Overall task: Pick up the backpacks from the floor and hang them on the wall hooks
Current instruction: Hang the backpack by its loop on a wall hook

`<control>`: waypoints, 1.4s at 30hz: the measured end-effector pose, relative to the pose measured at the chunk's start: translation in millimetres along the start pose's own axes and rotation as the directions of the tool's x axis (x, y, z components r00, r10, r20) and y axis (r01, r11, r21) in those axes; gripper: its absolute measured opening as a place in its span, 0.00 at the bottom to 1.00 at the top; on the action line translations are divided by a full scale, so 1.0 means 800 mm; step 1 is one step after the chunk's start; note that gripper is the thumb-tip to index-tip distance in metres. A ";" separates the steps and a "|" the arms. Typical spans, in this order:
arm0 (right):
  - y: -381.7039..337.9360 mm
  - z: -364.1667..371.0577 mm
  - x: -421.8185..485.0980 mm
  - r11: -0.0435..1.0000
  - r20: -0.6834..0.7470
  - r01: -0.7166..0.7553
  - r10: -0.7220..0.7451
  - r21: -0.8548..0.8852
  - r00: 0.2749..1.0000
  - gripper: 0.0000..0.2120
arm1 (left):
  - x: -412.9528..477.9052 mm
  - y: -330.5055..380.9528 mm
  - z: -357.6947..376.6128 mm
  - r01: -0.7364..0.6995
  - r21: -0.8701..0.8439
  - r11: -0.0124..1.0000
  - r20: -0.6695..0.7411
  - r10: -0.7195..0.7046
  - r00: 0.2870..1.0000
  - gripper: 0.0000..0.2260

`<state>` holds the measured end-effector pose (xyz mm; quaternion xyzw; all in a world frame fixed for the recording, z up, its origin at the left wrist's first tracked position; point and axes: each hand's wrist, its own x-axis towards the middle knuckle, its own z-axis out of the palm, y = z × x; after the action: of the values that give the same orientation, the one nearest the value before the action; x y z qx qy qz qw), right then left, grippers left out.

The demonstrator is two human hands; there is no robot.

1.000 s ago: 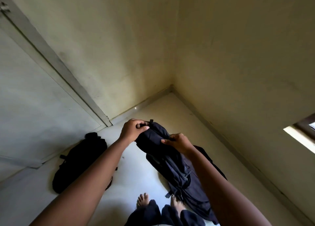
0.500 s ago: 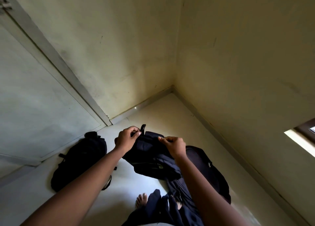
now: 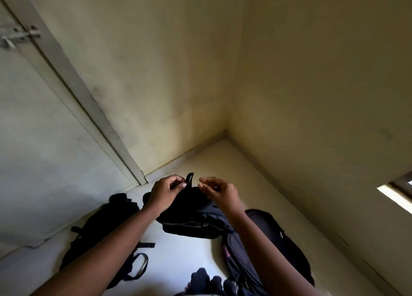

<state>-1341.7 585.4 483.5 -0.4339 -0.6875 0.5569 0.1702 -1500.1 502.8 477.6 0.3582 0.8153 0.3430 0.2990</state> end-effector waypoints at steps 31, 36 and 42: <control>-0.408 -0.161 0.386 0.891 -0.209 0.446 -0.453 -0.079 0.867 0.08 | 0.354 0.370 -0.225 -0.488 -0.003 0.873 -0.445 0.436 0.782 0.03; -0.492 -0.212 0.439 0.840 -0.322 0.537 -0.531 -0.077 0.784 0.09 | 0.415 0.470 -0.259 -0.574 0.030 0.818 -0.531 0.500 0.684 0.04; -0.576 -0.256 0.503 0.770 -0.392 0.628 -0.615 -0.113 0.684 0.08 | 0.485 0.561 -0.296 -0.642 0.102 0.760 -0.625 0.551 0.553 0.05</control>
<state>-1610.0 1027.2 869.9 -0.2785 -0.7337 0.3736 0.4946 -1722.5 955.3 869.7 0.4579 0.6690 0.5774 -0.0974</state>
